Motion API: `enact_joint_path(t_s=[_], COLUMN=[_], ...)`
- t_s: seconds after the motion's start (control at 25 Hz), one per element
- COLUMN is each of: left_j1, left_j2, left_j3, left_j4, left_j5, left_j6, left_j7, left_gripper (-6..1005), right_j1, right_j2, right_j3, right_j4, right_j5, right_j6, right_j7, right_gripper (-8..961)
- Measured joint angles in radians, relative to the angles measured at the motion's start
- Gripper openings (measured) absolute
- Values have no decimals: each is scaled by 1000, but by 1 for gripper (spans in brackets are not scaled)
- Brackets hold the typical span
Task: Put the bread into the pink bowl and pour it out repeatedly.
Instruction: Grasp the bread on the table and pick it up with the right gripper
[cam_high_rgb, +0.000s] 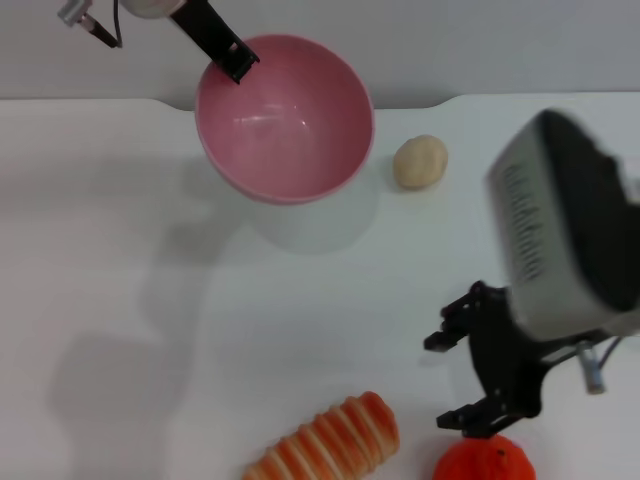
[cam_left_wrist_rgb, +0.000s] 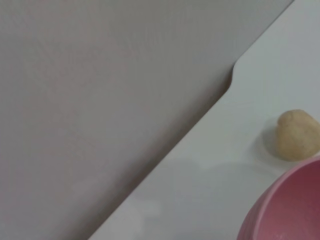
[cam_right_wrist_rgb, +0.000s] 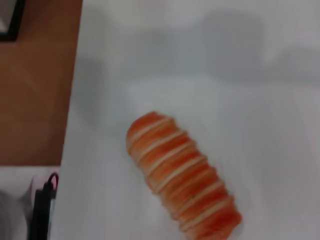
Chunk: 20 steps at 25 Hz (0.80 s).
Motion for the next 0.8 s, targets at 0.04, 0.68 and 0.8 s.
enact_joint_path(t_s=[0.04, 0.68, 0.8], left_j1=[2, 40, 41], left_j2=[-1, -6, -4], left_j3=[0, 5, 3], left_j4=[1, 28, 32], left_j5=[-1, -22, -20], left_j6=[5, 16, 18], left_j7=[0, -13, -13], left_gripper=[42, 41, 41], right_j1=[13, 131, 136], right_j2=[0, 2, 2], right_j3=[-22, -177, -198], right_j4=[10, 281, 301], right_j5=[-11, 27, 34], right_j6=[13, 227, 237], right_j7=[5, -45, -51], right_gripper=[695, 718, 718])
